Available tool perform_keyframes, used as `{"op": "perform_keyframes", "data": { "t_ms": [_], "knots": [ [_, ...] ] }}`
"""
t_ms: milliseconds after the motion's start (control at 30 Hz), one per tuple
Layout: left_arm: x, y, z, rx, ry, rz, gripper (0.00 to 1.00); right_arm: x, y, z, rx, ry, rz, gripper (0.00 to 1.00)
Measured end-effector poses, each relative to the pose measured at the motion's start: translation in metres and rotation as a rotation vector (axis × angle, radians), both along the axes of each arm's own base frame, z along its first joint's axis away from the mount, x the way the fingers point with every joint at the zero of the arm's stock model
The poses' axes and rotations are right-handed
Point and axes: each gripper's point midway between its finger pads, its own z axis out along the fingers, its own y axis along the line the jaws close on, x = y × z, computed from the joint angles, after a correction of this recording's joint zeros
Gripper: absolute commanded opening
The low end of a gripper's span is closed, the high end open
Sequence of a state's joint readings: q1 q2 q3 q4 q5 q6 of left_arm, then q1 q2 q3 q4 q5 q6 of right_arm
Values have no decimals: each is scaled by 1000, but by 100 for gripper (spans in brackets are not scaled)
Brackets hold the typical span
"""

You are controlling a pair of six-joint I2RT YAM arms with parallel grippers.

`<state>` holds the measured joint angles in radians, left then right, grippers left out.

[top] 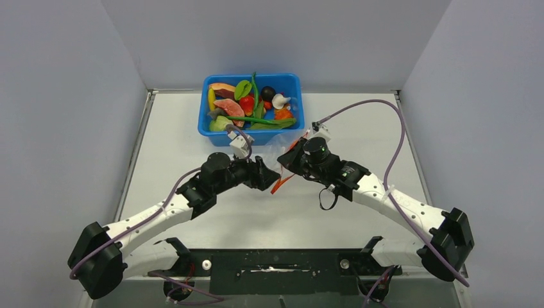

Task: Place the food in the zip-top bag and seal the zipper
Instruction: Open the zipper of the food storage bag.

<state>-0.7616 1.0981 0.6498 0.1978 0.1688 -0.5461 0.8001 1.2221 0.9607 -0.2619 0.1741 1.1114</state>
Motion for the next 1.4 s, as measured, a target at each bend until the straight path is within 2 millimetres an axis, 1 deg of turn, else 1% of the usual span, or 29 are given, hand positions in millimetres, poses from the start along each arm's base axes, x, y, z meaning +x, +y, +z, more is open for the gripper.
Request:
{"op": "perform_keyframes", "data": {
  "t_ms": [67, 167, 233, 300, 500, 600, 667, 700, 733, 800, 867, 933, 1000, 1133, 1233, 1400],
  "knots": [
    [0, -2, -2, 5, -2, -4, 70, 1, 2, -1, -3, 4, 0, 2],
    [1, -6, -4, 8, -10, -9, 59, 2, 3, -1, -4, 6, 1, 3],
    [0, -8, -6, 12, -11, -12, 57, 2, 3, -1, -1, 6, 0, 3],
    [-1, -10, -6, 15, -15, -20, 58, 2, 4, -1, 0, 8, 0, 3],
    [-7, -15, -7, 20, -21, -41, 68, 1, 5, 0, 10, 14, -6, 3],
    [-9, -17, -6, 10, -20, -48, 68, 2, 5, 0, 12, 15, -12, 3],
    [-8, -18, -4, -1, -17, -47, 62, 2, 4, 0, 13, 15, -16, 3],
    [-8, -19, -4, -3, -14, -45, 57, 2, 4, 0, 14, 16, -17, 3],
    [-8, -19, -5, -3, -11, -44, 48, 2, 4, 0, 15, 16, -17, 4],
    [-7, -19, -9, 3, -2, -40, 27, 2, 4, 0, 15, 16, -17, 8],
    [-6, -20, -11, 5, 5, -36, 11, 2, 4, 1, 16, 15, -17, 19],
    [-6, -20, -10, 3, 5, -33, 0, 2, 4, 0, 16, 17, -17, 35],
    [-5, -20, -10, -1, 5, -30, 0, -1, 1, -1, 6, 26, -20, 44],
    [-6, -19, -13, -11, 8, -22, 0, -6, -12, -1, -24, 33, -44, 49],
    [-7, -19, -16, -12, 17, -21, 0, -12, -31, 6, -43, 29, -93, 51],
    [-8, -20, -14, -25, 24, -19, 0, -19, -64, 13, -76, 28, -205, 50]
  ]
}}
